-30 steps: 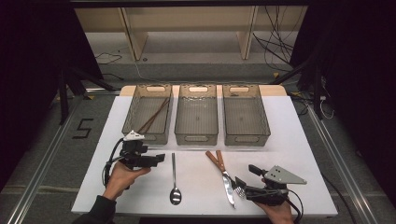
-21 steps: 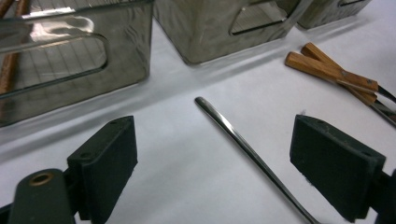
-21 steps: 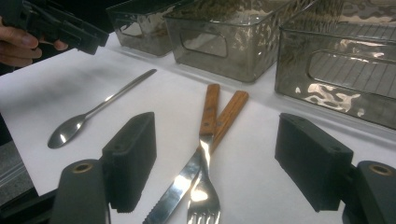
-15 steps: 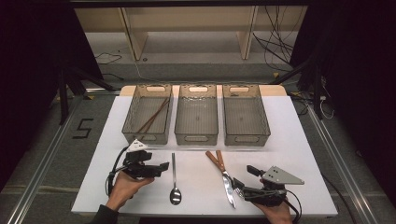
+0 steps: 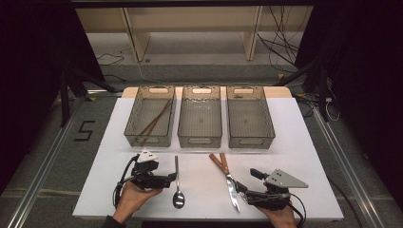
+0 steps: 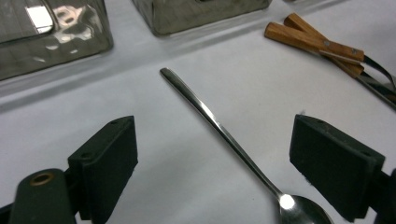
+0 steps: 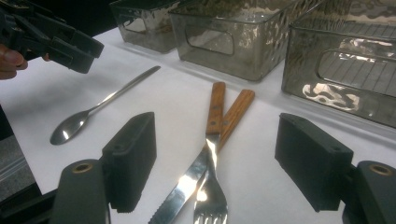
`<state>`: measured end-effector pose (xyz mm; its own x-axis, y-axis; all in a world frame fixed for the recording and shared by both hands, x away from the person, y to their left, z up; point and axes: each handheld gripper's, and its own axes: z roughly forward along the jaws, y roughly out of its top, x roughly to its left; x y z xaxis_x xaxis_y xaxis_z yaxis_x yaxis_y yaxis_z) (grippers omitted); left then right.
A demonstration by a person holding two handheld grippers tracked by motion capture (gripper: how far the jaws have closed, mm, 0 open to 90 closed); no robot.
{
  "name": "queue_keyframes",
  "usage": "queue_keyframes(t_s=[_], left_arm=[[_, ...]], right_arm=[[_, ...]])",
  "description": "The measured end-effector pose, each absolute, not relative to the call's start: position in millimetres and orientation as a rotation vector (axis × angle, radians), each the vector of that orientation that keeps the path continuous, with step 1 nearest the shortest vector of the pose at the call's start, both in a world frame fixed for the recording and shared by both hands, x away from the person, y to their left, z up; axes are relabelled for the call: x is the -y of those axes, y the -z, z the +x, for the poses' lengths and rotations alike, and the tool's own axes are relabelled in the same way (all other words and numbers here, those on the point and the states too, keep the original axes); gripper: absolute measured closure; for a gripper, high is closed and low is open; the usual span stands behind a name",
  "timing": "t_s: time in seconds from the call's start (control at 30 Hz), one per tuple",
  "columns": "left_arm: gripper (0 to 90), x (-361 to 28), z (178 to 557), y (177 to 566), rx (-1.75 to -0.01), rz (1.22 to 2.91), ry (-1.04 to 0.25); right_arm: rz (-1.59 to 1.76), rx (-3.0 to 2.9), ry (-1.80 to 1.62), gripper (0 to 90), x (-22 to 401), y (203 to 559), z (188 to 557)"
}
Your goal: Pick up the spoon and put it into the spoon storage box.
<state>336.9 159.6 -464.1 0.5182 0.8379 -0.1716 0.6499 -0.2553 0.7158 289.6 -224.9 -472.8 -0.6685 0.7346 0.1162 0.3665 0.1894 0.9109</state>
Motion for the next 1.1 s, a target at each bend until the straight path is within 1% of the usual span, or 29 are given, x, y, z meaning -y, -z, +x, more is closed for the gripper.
queue_keyframes(t_s=[0.13,0.47,0.83,1.1], left_arm=[[16.5,-152.2,334.5,466.6,-1.219,2.019,-0.303],[24.5,-131.9,327.1,475.6,-1.207,2.084,-0.297],[38.4,-128.1,324.8,478.5,-1.2,2.1,-0.281],[43.7,-124.1,324.3,482.3,-1.209,2.134,-0.271]], right_arm=[[1.04,-2.125,-1.474,29.8,225.6,473.4,290.0],[1.037,-2.123,-1.472,29.8,227.2,472.7,289.3],[1.03,-2.126,-1.461,29.8,224.3,471.9,287.7],[1.027,-2.13,-1.46,29.8,224.2,471.8,287.5]])
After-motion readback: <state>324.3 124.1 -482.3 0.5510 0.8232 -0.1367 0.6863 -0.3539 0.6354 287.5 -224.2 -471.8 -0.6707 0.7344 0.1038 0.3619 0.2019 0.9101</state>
